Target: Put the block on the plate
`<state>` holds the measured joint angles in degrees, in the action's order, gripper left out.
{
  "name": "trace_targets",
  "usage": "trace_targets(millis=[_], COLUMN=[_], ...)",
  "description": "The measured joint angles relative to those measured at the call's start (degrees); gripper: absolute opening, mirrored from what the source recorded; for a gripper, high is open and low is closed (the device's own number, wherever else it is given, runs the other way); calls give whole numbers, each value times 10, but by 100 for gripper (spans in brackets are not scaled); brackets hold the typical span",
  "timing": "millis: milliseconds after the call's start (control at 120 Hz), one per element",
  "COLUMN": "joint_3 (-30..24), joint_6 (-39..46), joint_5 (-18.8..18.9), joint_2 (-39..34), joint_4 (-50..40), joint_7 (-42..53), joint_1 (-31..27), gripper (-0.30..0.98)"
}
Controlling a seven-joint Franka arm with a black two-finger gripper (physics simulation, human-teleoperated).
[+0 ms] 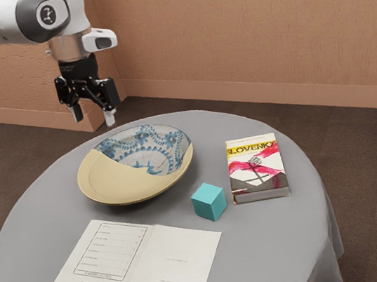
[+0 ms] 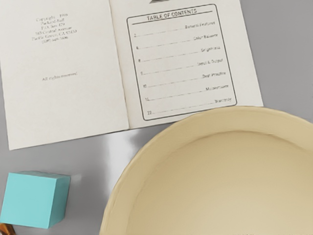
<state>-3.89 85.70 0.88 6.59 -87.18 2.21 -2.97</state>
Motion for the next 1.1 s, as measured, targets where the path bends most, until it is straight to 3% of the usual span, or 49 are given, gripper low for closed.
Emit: trace_targets(millis=[208, 375, 592, 850, 1100], joint_3=[-5, -16, -83, -89, -90], joint_6=[12, 51, 155, 290, 346], joint_5=[6, 6, 7, 11, 12], joint_2=[20, 91, 89, 161, 203], joint_4=[18, 40, -80, -71, -72], joint_7=[12, 25, 22, 5, -12], joint_1=[4, 13, 14, 43, 55], gripper=[69, 69, 69, 69, 69])
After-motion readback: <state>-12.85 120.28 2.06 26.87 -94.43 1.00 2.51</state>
